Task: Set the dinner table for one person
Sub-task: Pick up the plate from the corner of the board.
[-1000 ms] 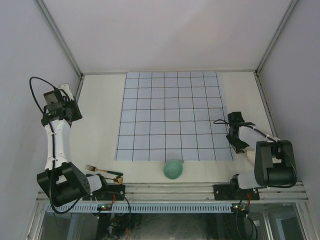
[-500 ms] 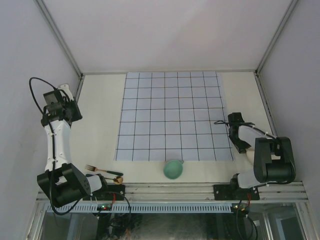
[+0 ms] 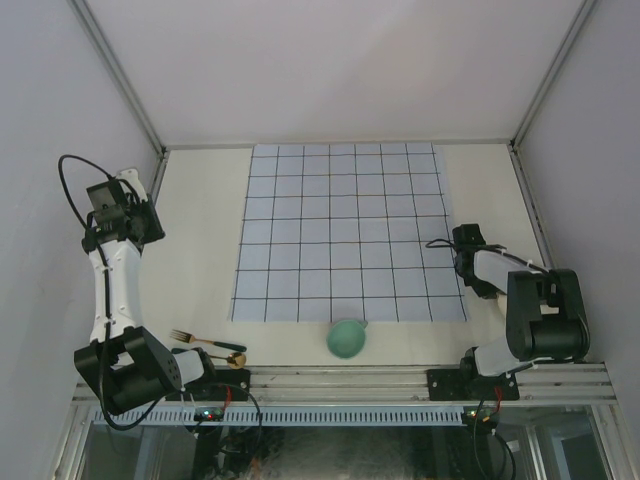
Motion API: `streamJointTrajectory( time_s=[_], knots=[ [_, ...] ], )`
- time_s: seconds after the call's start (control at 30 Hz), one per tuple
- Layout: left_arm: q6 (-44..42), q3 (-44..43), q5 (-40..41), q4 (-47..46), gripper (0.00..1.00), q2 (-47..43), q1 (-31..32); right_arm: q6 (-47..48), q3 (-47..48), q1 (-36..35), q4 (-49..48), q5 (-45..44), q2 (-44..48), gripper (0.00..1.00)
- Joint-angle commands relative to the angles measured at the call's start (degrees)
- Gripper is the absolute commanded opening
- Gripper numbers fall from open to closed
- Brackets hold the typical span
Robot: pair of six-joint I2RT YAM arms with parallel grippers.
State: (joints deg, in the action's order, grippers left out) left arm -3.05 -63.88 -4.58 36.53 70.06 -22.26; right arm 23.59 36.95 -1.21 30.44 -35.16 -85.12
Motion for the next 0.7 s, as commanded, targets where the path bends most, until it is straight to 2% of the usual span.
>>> streamJointTrajectory(
  time_s=[0.0, 0.33, 0.67],
  knots=[
    [0.1, -4.3, -0.4, -1.3, 0.37, -0.9, -0.2, 0.8, 0.1, 0.1, 1.6, 3.6, -1.0, 0.00],
    [0.5, -2.9, -1.6, -2.4, 0.36, -1.4, -0.2, -0.9, 3.7, -1.9, 3.3, 4.3, 1.7, 0.00],
    [0.8, -2.1, -3.3, -3.7, 0.37, -1.0, -0.2, -2.7, 6.0, -8.2, 3.0, 1.4, 1.6, 0.00]
  ],
)
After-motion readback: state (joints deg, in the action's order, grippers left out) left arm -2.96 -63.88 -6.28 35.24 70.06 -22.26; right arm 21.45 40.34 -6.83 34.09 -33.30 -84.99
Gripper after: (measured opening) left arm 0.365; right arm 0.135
